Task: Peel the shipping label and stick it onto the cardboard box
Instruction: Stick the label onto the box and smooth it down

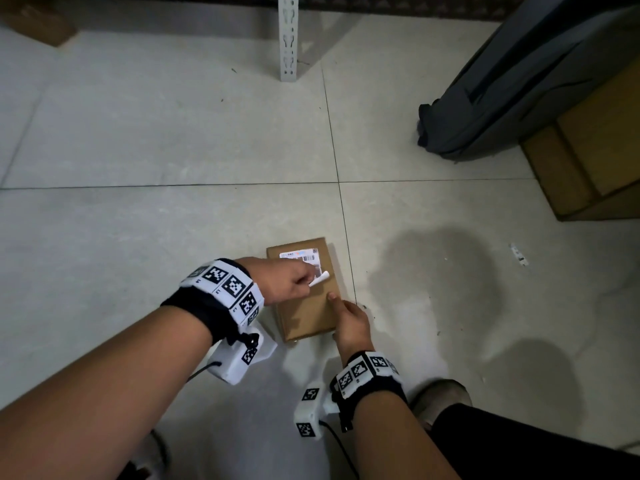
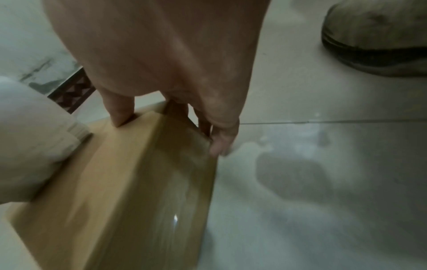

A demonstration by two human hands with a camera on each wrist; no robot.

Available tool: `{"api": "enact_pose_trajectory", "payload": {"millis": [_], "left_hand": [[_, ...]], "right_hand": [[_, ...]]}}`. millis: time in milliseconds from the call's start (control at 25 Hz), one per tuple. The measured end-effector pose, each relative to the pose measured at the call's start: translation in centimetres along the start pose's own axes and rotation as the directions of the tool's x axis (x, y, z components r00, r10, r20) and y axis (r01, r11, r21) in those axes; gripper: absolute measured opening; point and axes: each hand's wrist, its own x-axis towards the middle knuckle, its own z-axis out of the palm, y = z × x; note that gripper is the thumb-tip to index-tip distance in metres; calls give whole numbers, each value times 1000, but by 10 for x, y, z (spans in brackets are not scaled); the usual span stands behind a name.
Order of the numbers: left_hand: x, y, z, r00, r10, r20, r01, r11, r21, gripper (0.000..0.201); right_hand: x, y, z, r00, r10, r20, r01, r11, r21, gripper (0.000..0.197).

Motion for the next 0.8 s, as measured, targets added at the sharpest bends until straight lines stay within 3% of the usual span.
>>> {"api": "enact_pose_trajectory", "payload": {"millis": [120,200,360,480,640,800], "left_hand": [[0,-8,-6,997,10,-83,-19,994,-111,20],[-2,-12,-10,994,21,-107,-41,981,-189,15],[-6,-13,-6,990,86,-113,-114,954,-278,17],[-7,-10,-11,982,127,-142,-169,927,-336,21],[-12,-16,-27,966,137,-220,-201,930,-307,19],[-17,-17,-31,969,114,-221,-184,926,-330,10]], "right_hand": [[-5,-4,-3,991,132,-5,-130,986,107,25],[-7,-8,-5,988,154,30,-157,974,162,30],[-4,-1,1,993,104,54,-104,995,-13,81],[4,3,1,984,122,131,-130,990,55,106],[4,-8,-7,973,120,198,-155,973,172,97],[9,-8,-7,981,91,171,-121,977,175,70]]}}
